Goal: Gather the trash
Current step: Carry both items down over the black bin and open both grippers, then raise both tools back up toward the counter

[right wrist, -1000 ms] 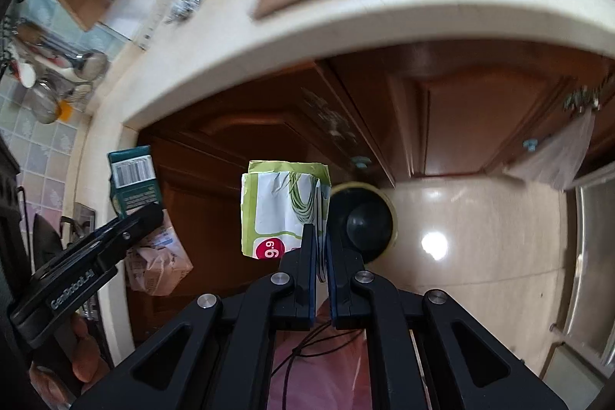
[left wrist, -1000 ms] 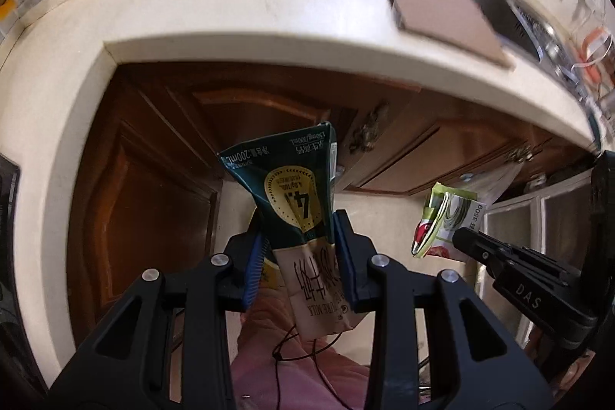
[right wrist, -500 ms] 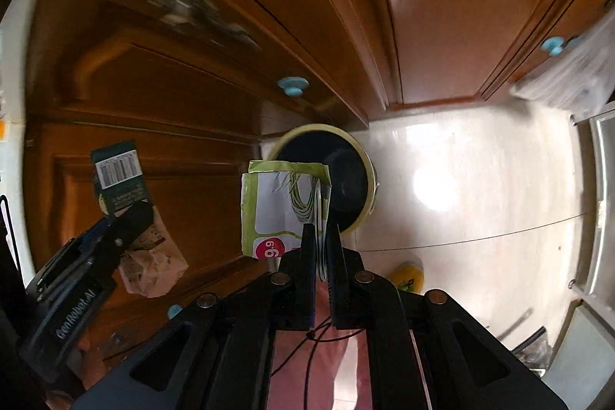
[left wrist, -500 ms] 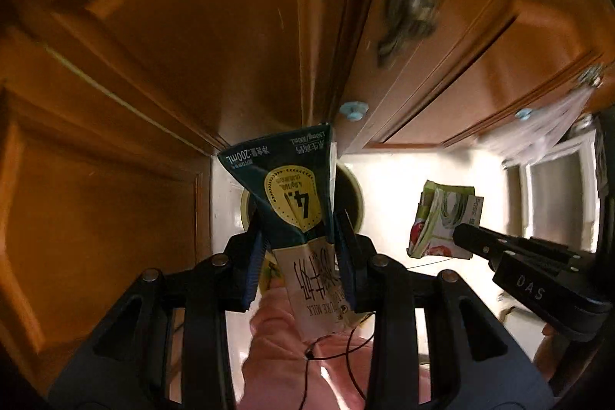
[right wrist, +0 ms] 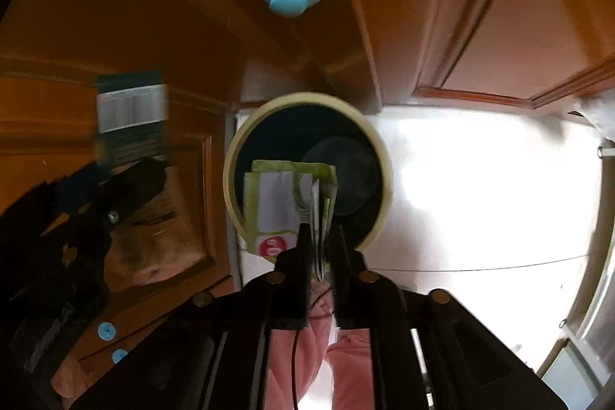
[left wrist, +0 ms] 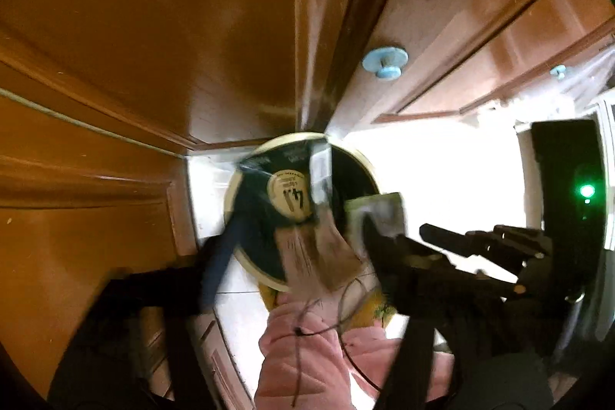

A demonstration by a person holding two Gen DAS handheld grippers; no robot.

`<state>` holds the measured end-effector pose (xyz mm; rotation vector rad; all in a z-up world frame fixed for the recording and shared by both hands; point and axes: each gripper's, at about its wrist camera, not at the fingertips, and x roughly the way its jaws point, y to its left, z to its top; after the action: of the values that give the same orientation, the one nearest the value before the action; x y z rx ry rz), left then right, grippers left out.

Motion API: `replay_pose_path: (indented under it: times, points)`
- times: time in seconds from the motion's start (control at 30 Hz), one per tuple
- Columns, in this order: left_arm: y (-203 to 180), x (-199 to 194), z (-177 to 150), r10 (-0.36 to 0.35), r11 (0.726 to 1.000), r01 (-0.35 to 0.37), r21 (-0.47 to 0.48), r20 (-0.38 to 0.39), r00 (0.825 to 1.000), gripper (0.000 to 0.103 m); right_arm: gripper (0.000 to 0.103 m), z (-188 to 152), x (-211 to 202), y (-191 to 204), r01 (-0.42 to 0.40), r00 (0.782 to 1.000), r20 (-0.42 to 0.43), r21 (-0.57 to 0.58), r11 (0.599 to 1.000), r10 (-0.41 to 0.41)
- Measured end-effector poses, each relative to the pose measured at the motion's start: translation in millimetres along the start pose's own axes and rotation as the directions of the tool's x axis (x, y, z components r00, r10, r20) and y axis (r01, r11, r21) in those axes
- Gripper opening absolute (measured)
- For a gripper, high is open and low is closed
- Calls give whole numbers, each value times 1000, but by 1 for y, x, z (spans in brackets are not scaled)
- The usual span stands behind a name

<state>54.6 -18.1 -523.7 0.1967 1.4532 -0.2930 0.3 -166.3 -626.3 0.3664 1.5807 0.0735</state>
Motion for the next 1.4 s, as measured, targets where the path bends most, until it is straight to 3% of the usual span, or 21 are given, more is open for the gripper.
replay_pose_path:
  times: [0.03,0.1,0.13,0.47,0.7,0.93,1.07,1.4]
  points:
    - [2,2,0,4,1000,-4,10,-3,1000,81,41,0,5,-1,3,1000,-3,-5,1000,-4]
    - [-1,1,-2,12,1000,-12,22,-6,1000,81,62,0,6,2,10,1000,21,-2,1000,-10]
    - [3,2,-3,16,1000,-16,27,-10,1000,81,66,-1,4,3,9,999,34,-4,1000,-9]
    - [8,-22,-8,0,1000,0,-3,-14,1000,81,67,-14,-12,11,-11,998,68,22,1000,9]
    - [3,-88,-7,16,1000,-16,6,20,1000,81,68,-31,-60,16,-5,996,84,43,999,2]
    - [-8,-181,-5,15,1000,-16,12,58,998,81,71,-56,-144,20,9,993,115,57,998,-16]
    - [-15,-245,-3,14,999,-18,26,127,992,81,73,-71,-206,29,-6,988,152,47,999,-1]
    - [-25,-374,4,-32,999,24,41,224,974,81,74,-89,-366,67,18,944,329,-55,998,1]
